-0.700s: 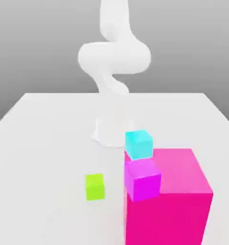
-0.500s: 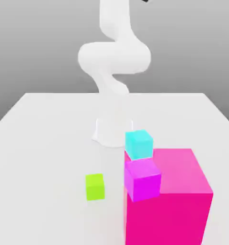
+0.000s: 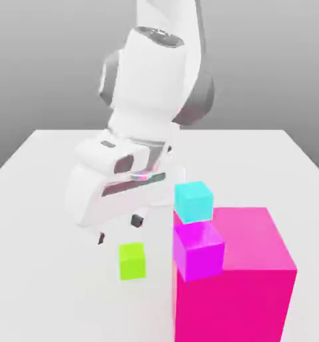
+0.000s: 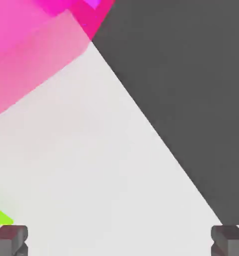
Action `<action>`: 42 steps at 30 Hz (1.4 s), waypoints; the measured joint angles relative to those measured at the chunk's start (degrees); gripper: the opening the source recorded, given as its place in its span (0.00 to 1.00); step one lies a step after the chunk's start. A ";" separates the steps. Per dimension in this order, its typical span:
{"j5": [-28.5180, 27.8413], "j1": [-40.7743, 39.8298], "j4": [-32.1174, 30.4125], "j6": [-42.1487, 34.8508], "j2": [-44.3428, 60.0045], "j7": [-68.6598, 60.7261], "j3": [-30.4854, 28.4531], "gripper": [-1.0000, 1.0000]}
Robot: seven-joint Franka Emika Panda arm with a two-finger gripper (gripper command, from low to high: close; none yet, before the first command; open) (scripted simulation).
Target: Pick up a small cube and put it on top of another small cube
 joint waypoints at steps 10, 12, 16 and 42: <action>17.22 -1.20 -14.03 15.15 5.58 14.84 -2.15 0.50; 19.22 -1.74 -13.47 18.50 9.51 13.78 -0.94 0.50; 21.25 -5.38 -12.24 25.27 17.57 12.21 3.17 0.00; 26.26 -2.51 4.41 -4.79 -0.78 9.00 -0.86 0.00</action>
